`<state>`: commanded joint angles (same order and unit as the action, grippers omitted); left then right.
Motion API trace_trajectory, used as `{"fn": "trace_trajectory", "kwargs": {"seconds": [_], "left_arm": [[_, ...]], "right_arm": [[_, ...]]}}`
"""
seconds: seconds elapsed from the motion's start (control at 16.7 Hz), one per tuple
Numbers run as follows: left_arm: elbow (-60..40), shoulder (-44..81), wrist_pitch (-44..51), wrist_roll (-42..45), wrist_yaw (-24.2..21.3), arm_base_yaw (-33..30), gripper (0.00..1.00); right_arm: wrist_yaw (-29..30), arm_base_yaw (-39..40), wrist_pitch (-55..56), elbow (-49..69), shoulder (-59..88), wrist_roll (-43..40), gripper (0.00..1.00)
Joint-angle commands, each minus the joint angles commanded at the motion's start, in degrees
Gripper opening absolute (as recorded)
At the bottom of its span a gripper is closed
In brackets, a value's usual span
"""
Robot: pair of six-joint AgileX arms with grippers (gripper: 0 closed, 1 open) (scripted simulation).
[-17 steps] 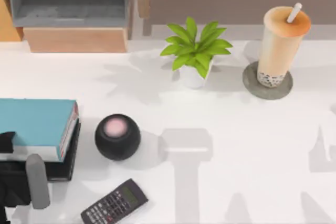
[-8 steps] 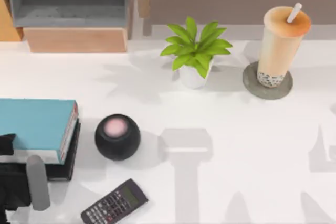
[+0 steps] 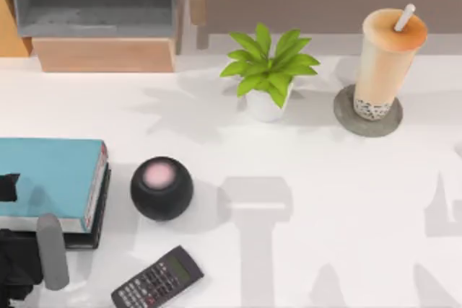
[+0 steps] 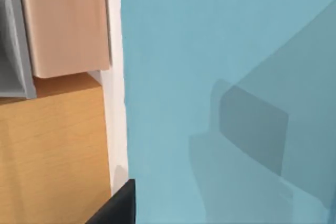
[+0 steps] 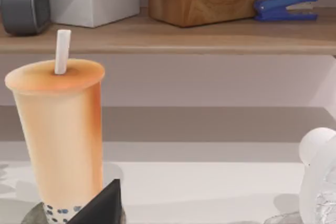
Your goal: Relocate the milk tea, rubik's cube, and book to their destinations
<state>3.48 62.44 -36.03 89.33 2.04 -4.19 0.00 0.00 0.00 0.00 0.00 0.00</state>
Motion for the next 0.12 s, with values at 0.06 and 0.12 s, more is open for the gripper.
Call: {"fn": "trace_trajectory", "kwargs": {"seconds": [0.06, 0.12], "left_arm": [[0.0, 0.0, 0.0, 0.0, 0.0, 0.0, 1.0], [0.0, 0.0, 0.0, 0.0, 0.0, 0.0, 1.0]], "right_arm": [[0.0, 0.0, 0.0, 0.0, 0.0, 0.0, 1.0], [0.0, 0.0, 0.0, 0.0, 0.0, 0.0, 1.0]]}}
